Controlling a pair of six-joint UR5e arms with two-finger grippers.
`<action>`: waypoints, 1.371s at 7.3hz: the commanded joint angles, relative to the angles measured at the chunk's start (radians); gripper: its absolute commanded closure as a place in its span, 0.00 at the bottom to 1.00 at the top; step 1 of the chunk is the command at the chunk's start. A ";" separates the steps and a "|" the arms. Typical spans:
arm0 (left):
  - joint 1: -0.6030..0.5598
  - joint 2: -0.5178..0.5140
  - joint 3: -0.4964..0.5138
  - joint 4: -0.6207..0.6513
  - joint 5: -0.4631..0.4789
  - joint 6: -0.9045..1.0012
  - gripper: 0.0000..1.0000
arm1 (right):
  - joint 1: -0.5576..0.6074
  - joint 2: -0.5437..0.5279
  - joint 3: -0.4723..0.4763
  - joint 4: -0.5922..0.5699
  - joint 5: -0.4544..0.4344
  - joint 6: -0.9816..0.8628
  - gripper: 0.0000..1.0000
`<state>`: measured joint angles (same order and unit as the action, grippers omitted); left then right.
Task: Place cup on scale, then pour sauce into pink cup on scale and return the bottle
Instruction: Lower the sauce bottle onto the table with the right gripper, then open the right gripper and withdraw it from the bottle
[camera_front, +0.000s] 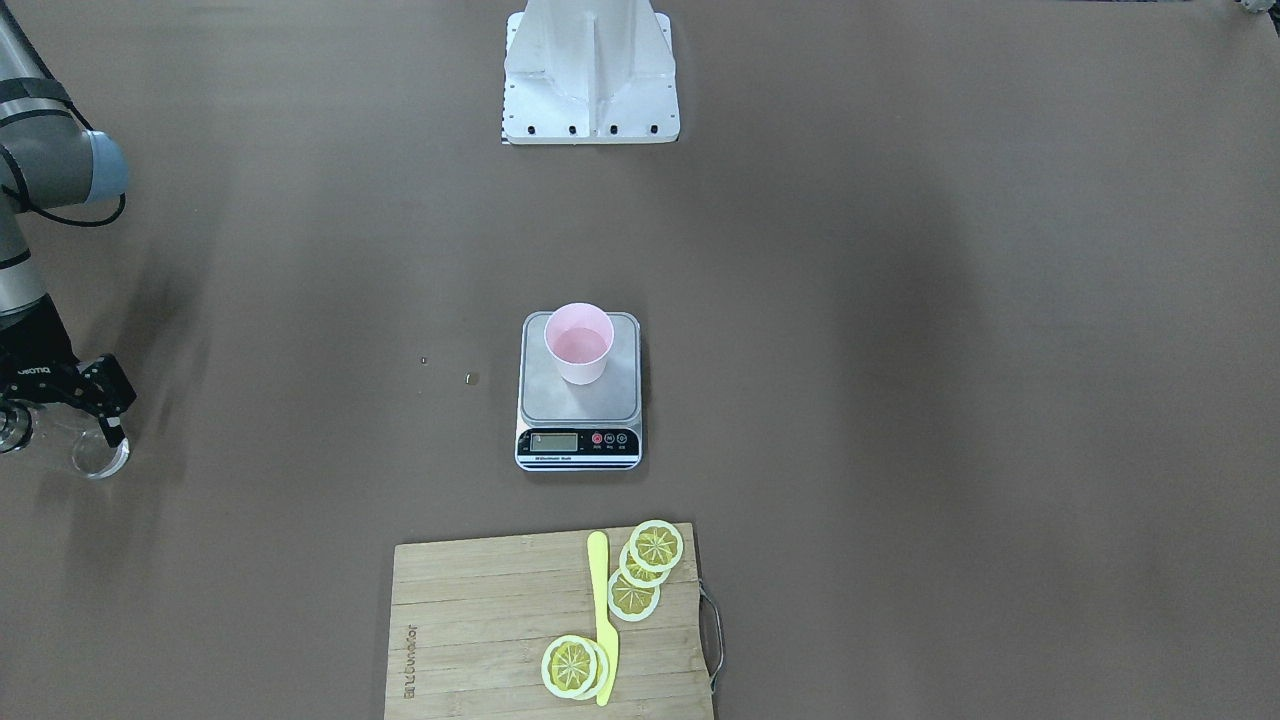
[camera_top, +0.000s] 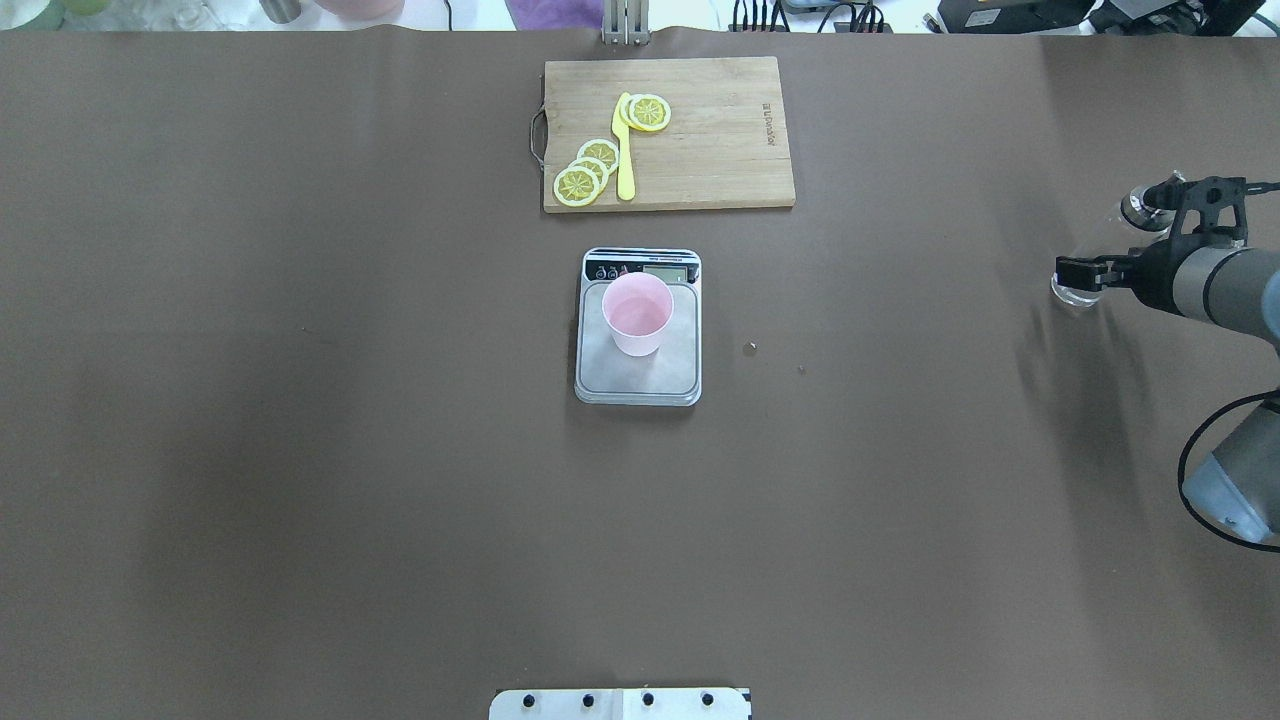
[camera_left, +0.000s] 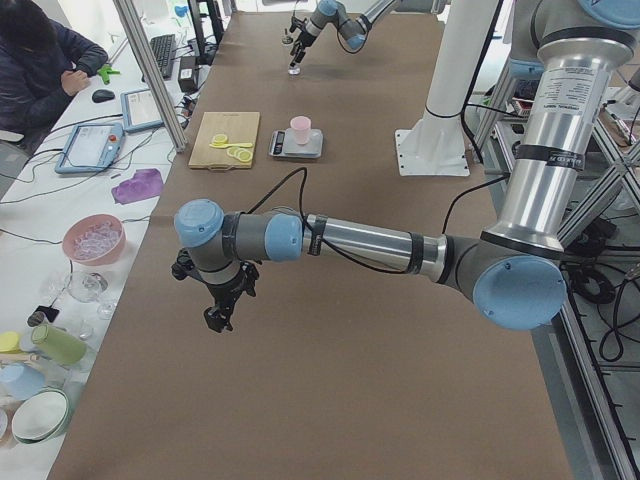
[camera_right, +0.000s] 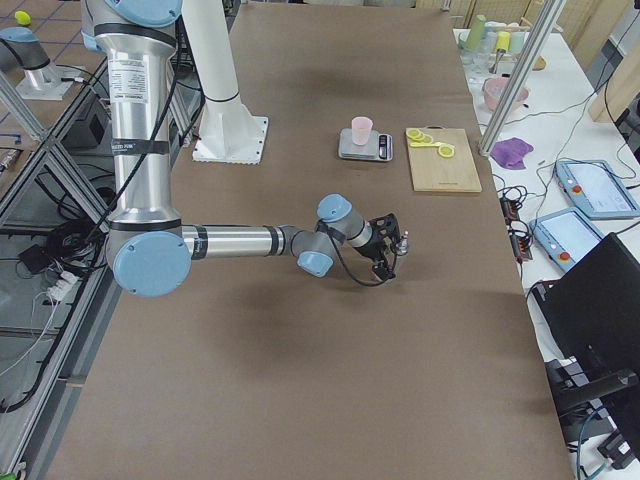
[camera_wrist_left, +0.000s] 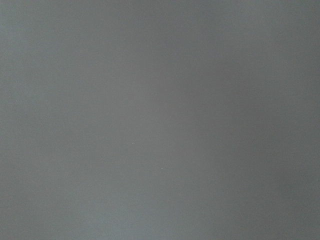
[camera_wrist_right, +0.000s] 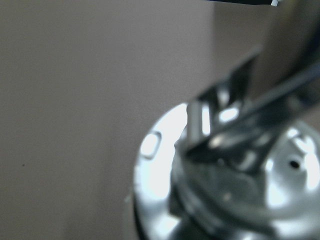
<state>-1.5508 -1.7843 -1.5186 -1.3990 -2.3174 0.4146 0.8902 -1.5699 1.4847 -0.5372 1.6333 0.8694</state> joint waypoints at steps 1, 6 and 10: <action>0.000 0.000 0.000 0.000 0.000 0.001 0.02 | -0.005 -0.033 0.006 0.035 0.000 0.003 0.00; 0.000 0.000 0.000 0.000 0.000 0.003 0.02 | -0.040 -0.105 0.086 0.062 -0.001 0.062 0.00; 0.000 0.000 -0.003 0.000 0.000 0.001 0.02 | -0.056 -0.303 0.256 0.062 0.002 0.062 0.00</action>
<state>-1.5508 -1.7837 -1.5205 -1.3990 -2.3179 0.4169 0.8386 -1.8038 1.6828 -0.4755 1.6338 0.9310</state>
